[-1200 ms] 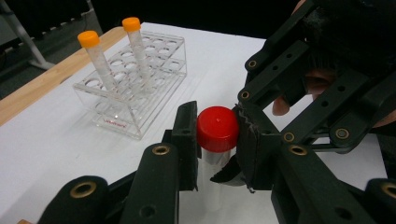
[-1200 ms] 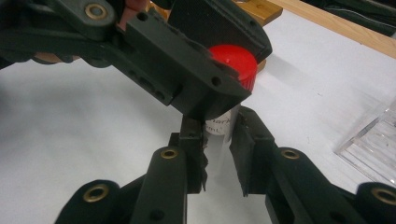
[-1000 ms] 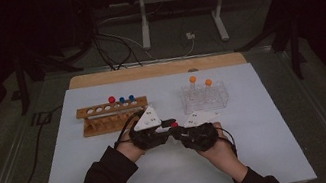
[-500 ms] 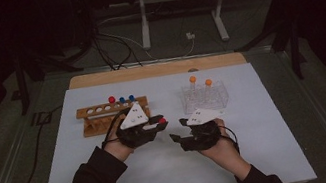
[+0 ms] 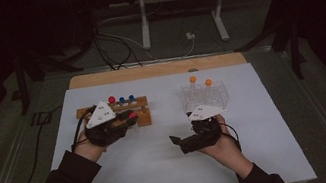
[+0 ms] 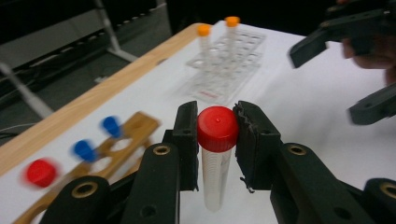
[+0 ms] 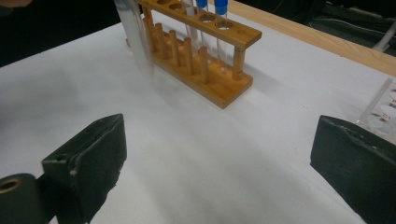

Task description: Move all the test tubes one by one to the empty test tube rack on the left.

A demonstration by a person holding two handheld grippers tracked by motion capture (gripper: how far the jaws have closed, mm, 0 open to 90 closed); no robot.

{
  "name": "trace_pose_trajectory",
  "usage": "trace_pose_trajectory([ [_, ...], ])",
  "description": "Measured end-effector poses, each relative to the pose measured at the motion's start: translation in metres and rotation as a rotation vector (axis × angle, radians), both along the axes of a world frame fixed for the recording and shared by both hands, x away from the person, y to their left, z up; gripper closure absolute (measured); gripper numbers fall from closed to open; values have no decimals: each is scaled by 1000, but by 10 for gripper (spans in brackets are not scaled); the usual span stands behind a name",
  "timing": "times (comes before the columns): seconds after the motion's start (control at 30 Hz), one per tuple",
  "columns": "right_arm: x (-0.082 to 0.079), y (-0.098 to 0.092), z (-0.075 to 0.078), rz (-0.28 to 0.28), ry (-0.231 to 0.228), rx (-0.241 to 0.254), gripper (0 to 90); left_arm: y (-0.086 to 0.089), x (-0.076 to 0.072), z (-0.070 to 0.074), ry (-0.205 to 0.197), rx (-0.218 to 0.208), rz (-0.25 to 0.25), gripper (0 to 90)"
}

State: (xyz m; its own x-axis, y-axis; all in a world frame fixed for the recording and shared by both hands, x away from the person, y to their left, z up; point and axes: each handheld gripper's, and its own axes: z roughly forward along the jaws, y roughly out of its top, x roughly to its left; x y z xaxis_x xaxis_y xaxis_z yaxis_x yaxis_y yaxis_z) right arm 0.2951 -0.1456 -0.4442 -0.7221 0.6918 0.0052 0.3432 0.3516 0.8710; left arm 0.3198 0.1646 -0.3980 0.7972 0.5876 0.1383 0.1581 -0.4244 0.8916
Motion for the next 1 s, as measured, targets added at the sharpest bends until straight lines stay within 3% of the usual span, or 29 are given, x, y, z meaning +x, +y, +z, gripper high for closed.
trace_pose_trajectory([
  [0.13, 0, -3, 1, 20, 4, 24, 0, 17, 2, 6, -9, -2, 48, 719],
  [0.3, -1, -5, 3, 25, -8, 12, 0, 35, 9, 15, -24, -5, 105, 719],
  [0.57, 0, -7, 4, 26, -10, 21, 0, 55, 26, 28, -75, -75, 221, 719],
  [0.73, 0, -8, 4, 23, -12, 17, 0, 58, 42, 26, -80, -69, 275, 719],
  [0.9, 1, -9, 4, 20, -12, 23, 0, 60, 56, 18, -79, -100, 317, 720],
  [1.0, 1, -10, 4, 21, -11, 22, 0, 59, 63, 11, -71, -93, 336, 719],
])
